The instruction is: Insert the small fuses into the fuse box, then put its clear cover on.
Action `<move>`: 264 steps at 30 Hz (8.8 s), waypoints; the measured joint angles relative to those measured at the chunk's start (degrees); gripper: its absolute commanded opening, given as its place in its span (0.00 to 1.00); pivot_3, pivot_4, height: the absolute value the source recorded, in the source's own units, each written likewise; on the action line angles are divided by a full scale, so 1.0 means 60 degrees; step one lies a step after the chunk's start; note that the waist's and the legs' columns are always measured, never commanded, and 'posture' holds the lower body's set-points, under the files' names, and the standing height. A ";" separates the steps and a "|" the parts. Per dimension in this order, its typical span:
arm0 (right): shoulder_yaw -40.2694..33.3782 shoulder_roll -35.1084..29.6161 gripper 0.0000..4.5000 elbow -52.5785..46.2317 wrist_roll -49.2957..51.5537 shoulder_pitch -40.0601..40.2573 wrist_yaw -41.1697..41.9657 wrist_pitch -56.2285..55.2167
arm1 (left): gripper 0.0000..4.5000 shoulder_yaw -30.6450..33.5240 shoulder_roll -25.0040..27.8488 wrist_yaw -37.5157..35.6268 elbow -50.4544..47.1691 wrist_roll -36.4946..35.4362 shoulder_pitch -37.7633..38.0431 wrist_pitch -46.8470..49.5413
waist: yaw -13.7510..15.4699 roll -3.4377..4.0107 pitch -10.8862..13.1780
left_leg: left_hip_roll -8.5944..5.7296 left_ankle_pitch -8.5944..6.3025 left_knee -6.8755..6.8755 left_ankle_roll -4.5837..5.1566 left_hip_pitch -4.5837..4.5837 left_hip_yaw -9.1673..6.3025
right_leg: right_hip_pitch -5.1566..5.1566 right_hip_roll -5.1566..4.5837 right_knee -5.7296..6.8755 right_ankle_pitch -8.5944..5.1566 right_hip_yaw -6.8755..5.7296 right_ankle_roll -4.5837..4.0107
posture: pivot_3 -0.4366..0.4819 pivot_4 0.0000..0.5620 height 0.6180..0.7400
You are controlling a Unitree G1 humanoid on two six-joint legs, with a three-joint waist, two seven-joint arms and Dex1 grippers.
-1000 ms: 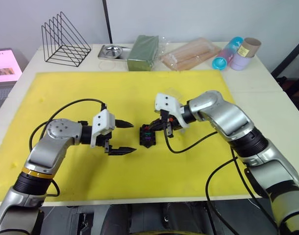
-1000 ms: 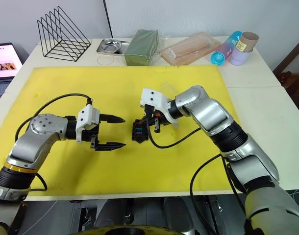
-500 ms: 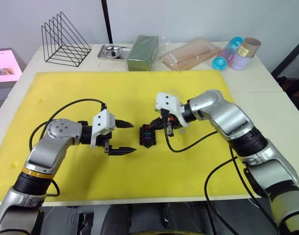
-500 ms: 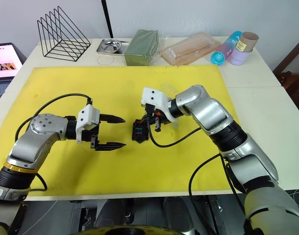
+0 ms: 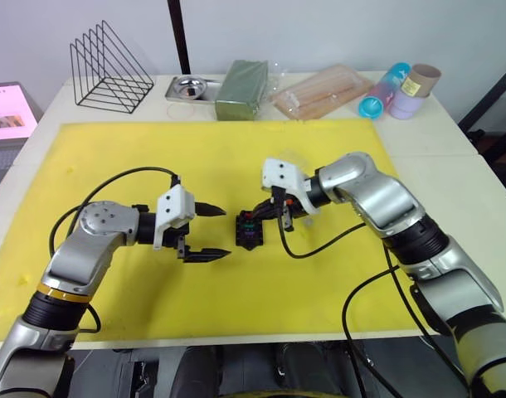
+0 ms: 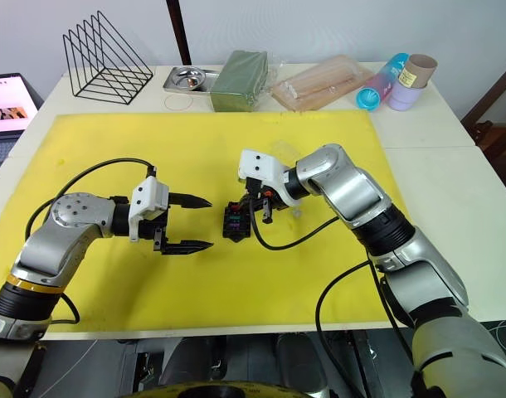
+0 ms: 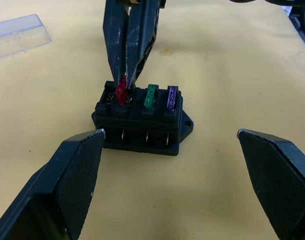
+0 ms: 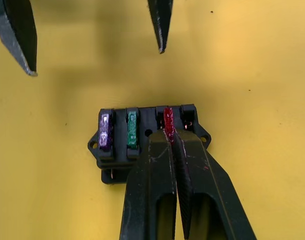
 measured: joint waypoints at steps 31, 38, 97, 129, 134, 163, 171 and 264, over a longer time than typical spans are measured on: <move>0.0284 0.0201 0.02 0.0322 -0.1027 -0.0268 0.0715 -0.0397 | 1.00 0.0000 -0.0145 0.0275 -0.0154 0.0004 0.0186 -0.0030 | 0.0002 0.0001 -0.0008 | 0.0000 0.0000 0.0003 0.0000 0.0017 -0.0002 | 0.0016 -0.0001 0.0007 0.0000 0.0000 -0.0001 | 0.48 0.27 1.00; 0.0251 0.0203 0.02 0.0157 -0.1029 -0.0267 0.0697 -0.0094 | 1.00 0.0000 -0.0145 0.0255 -0.0146 0.0011 0.0167 -0.0051 | 0.0004 0.0001 -0.0008 | -0.0001 0.0000 0.0002 0.0000 0.0016 -0.0001 | 0.0015 -0.0001 0.0007 0.0000 0.0000 -0.0001 | 0.48 0.27 1.00; 0.0047 0.0051 0.02 -0.0101 -0.0635 -0.0521 0.0870 0.0407 | 1.00 -0.0011 -0.0252 0.0270 0.0051 0.0034 -0.0018 -0.0219 | 0.0007 0.0002 -0.0006 | 0.0000 0.0000 0.0000 -0.0001 0.0004 -0.0001 | 0.0001 -0.0002 0.0005 0.0000 0.0000 -0.0002 | 0.48 0.27 1.00; 0.0284 0.0108 0.02 0.0201 -0.0651 -0.0638 0.0892 0.0450 | 1.00 -0.0069 -0.0281 0.0361 0.0028 0.0033 -0.0007 -0.0218 | 0.0007 0.0002 -0.0006 | 0.0000 0.0000 0.0000 -0.0001 0.0004 0.0000 | 0.0001 -0.0002 0.0005 0.0000 0.0000 -0.0002 | 0.48 0.27 1.00; 0.0283 0.0109 0.02 0.0207 -0.0642 -0.0648 0.0879 0.0490 | 1.00 -0.0075 -0.0286 0.0357 0.0028 0.0033 -0.0007 -0.0219 | 0.0007 0.0002 -0.0006 | 0.0000 0.0000 0.0000 0.0000 0.0004 0.0000 | 0.0001 -0.0002 0.0005 0.0000 0.0000 -0.0002 | 0.48 0.27 1.00; 0.0677 0.0370 0.02 0.0996 -0.0940 -0.1050 0.1380 0.0414 | 1.00 -0.0163 -0.0480 0.0375 0.0269 0.0269 -0.0155 -0.0519 | 0.0001 0.0002 -0.0007 | -0.0002 0.0000 0.0000 -0.0001 0.0008 0.0001 | 0.0004 -0.0001 0.0006 0.0000 0.0000 -0.0002 | 0.48 0.27 1.00; 0.1118 0.0413 0.02 0.1263 -0.1428 -0.1517 0.1757 0.0020 | 1.00 -0.0195 -0.0675 0.0272 0.0661 0.0439 -0.0498 -0.0714 | 0.0005 0.0002 -0.0008 | -0.0003 0.0000 0.0002 0.0000 0.0008 -0.0001 | 0.0007 -0.0001 0.0006 0.0000 -0.0004 -0.0002 | 0.48 0.27 1.00; -0.0440 0.0406 0.00 -0.0198 0.0007 0.0471 -0.0718 0.1003 | 1.00 -0.0176 -0.0729 0.0174 0.0598 0.0615 -0.0483 -0.0615 | 0.0006 0.0003 -0.0005 | -0.0004 0.0000 0.0001 0.0000 0.0001 -0.0001 | 0.0002 -0.0001 0.0005 0.0000 -0.0002 -0.0002 | 0.48 0.27 1.00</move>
